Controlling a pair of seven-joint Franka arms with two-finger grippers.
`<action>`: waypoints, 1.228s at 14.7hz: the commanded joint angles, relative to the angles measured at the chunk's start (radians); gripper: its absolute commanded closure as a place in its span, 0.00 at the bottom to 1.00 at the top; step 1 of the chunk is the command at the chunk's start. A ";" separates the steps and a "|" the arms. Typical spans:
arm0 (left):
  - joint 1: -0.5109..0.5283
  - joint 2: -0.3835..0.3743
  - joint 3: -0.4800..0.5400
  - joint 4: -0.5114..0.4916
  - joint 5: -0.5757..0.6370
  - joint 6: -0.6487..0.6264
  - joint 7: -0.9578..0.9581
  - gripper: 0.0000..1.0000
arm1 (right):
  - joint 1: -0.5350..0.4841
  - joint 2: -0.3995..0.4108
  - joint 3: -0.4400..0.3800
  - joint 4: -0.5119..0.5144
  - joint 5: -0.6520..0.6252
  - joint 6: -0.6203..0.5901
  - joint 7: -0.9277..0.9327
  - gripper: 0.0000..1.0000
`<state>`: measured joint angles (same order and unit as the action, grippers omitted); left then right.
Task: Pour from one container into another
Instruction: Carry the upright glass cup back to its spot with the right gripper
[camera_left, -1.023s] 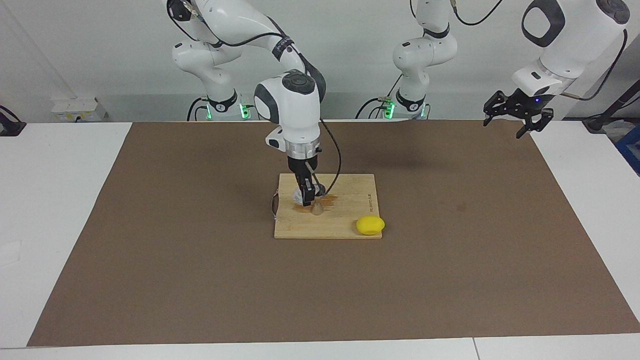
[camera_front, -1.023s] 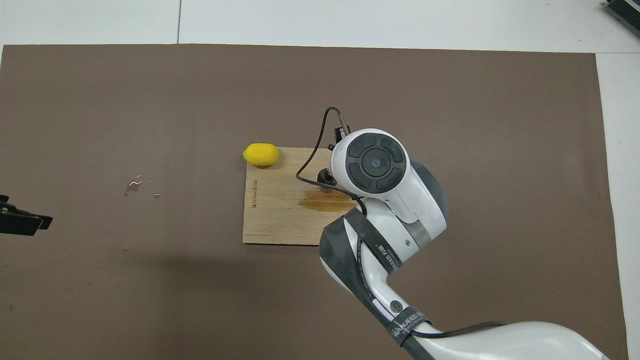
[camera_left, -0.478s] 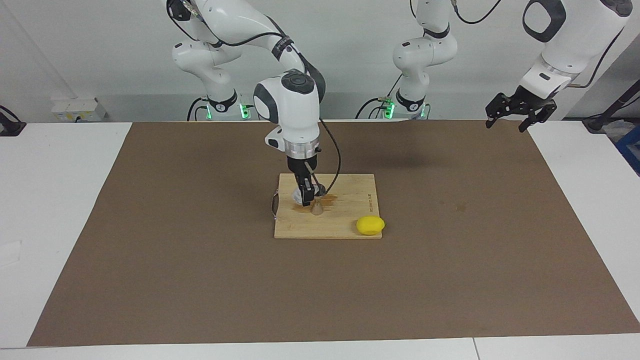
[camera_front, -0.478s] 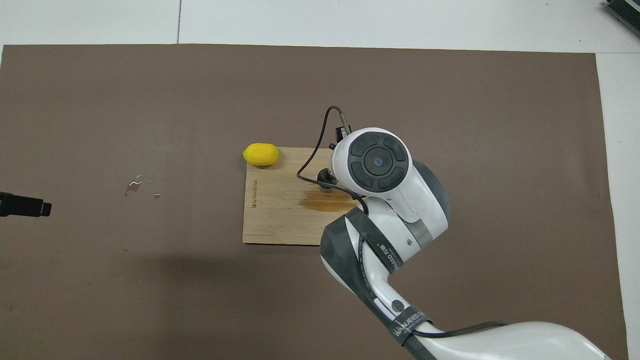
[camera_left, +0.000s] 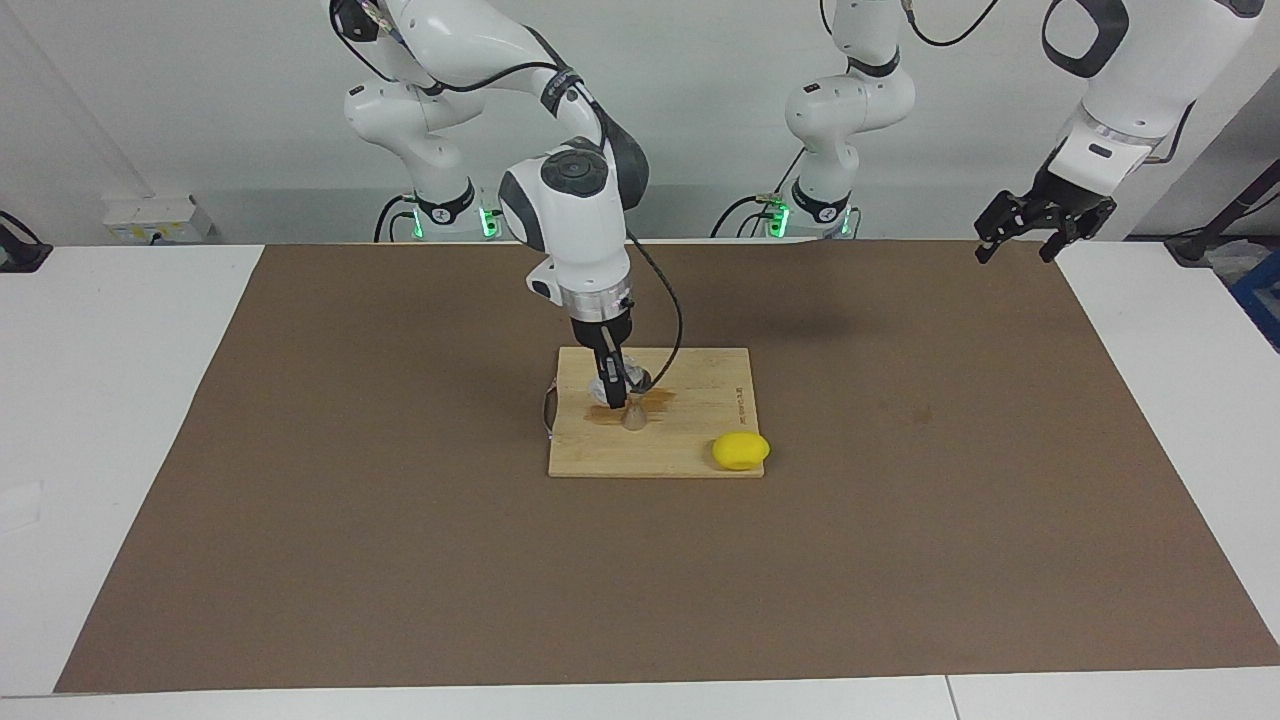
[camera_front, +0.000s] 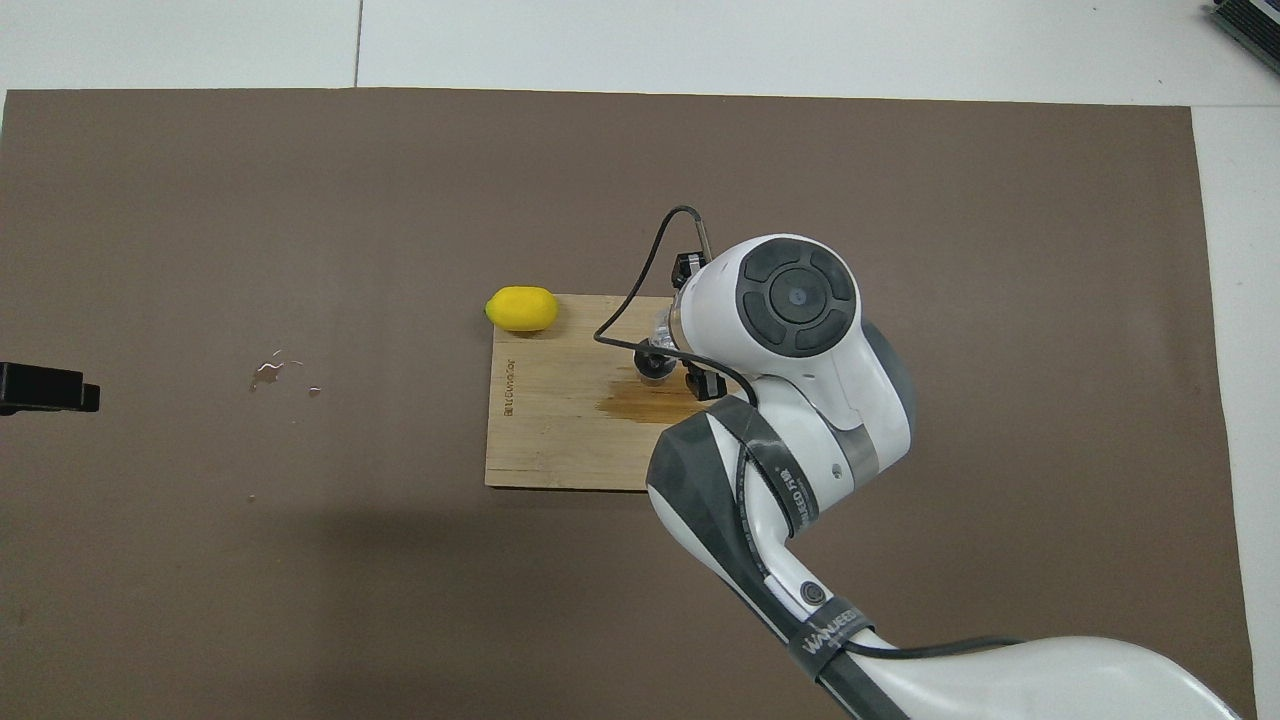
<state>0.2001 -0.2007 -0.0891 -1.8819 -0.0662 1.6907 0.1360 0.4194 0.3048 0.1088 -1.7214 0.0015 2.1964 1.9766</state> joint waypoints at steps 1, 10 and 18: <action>-0.005 -0.013 0.003 0.000 0.022 -0.009 -0.021 0.00 | -0.043 -0.018 0.006 -0.009 0.107 -0.024 -0.030 1.00; 0.005 -0.008 0.009 0.001 0.023 0.009 -0.021 0.00 | -0.258 -0.041 0.006 -0.105 0.443 -0.037 -0.203 1.00; -0.050 0.112 0.037 0.087 0.023 0.047 -0.029 0.00 | -0.539 -0.092 0.006 -0.328 0.729 -0.040 -0.660 1.00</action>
<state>0.1903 -0.1553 -0.0781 -1.8596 -0.0644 1.7360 0.1252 -0.0726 0.2585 0.1014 -1.9831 0.6895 2.1592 1.3821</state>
